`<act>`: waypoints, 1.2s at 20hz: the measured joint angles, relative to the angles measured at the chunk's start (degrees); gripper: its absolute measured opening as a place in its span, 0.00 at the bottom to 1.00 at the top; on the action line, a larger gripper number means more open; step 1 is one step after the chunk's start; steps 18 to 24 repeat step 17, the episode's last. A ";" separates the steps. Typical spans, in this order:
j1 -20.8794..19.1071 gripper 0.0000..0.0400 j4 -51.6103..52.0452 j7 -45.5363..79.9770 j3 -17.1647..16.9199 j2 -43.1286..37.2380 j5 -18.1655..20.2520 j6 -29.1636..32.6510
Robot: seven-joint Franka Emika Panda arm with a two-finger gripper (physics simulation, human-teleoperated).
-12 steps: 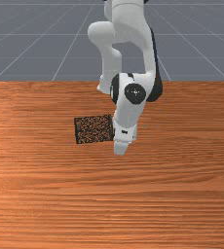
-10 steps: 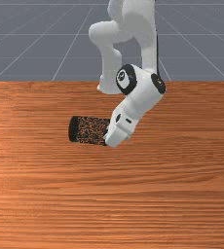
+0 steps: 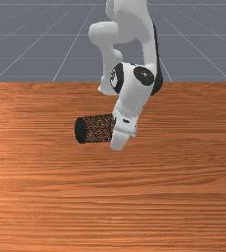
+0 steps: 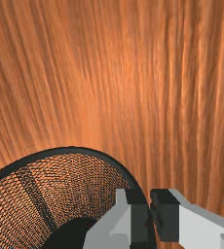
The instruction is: Rotate the holder till the hole upward
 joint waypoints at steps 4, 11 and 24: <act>-1.20 0.09 -0.33 -6.04 0.07 -4.74 5.43 -3.52; -5.08 0.02 1.11 -18.10 -0.65 -10.04 14.41 -8.96; -17.16 0.00 5.75 -34.77 0.54 -6.83 24.80 -12.17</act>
